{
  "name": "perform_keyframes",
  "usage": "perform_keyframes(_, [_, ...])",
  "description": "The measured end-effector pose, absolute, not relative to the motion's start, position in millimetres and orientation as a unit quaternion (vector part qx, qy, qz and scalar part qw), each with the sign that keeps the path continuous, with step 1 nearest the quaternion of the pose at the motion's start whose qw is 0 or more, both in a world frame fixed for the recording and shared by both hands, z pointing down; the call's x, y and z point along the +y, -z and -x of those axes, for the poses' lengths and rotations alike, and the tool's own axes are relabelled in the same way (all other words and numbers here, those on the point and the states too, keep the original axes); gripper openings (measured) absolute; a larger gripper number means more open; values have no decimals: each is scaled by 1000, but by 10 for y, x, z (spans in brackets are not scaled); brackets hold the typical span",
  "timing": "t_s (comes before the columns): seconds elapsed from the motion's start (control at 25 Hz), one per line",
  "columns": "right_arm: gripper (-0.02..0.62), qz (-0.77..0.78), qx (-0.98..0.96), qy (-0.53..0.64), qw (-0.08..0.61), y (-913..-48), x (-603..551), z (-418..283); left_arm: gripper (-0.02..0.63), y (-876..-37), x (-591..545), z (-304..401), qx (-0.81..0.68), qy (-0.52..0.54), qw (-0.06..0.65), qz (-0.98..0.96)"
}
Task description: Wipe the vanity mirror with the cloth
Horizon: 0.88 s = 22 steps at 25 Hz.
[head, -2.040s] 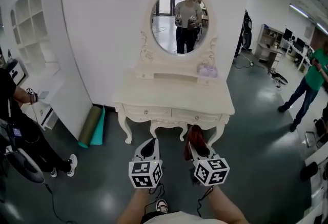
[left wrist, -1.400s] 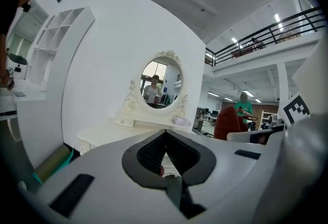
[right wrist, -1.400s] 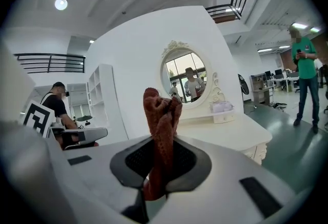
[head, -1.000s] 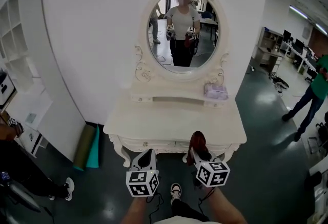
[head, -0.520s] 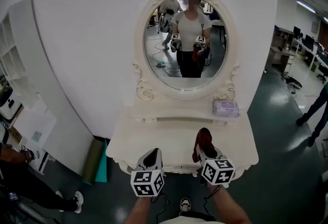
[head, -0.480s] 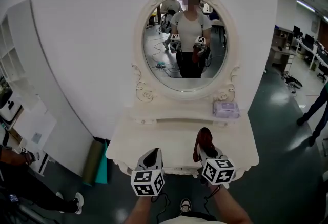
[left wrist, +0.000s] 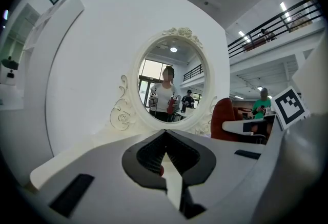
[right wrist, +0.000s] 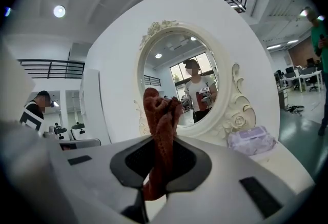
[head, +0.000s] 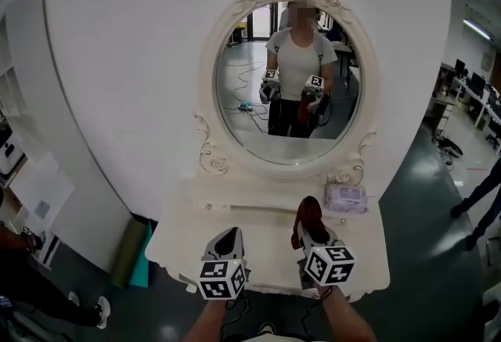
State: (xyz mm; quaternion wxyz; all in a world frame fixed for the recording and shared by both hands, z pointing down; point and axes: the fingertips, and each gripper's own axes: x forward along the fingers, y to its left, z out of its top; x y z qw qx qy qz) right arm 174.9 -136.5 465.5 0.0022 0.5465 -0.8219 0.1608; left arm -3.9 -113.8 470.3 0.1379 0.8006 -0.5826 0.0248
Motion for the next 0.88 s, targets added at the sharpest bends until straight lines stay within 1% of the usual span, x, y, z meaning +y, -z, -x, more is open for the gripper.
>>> perform_keyframes(0.2, [58, -543, -823, -168, 2, -4659, -1664, -1701, 6, -4619, -1482, 79, -585, -28, 134, -799])
perform_keyframes(0.52, [58, -549, -822, -150, 24, -4576, -2035, -1530, 6, -4575, -2050, 182, -572, -30, 147, -807])
perform_keyframes(0.76, [58, -555, -822, -126, 28, -4416, -2299, -1434, 6, -4421, -2360, 270, -566, -25, 135, -813])
perform_keyframes(0.88, [58, -550, -826, -118, 31, -4322, -2456, -1344, 6, -4311, -2511, 267, -557, -34, 117, -822])
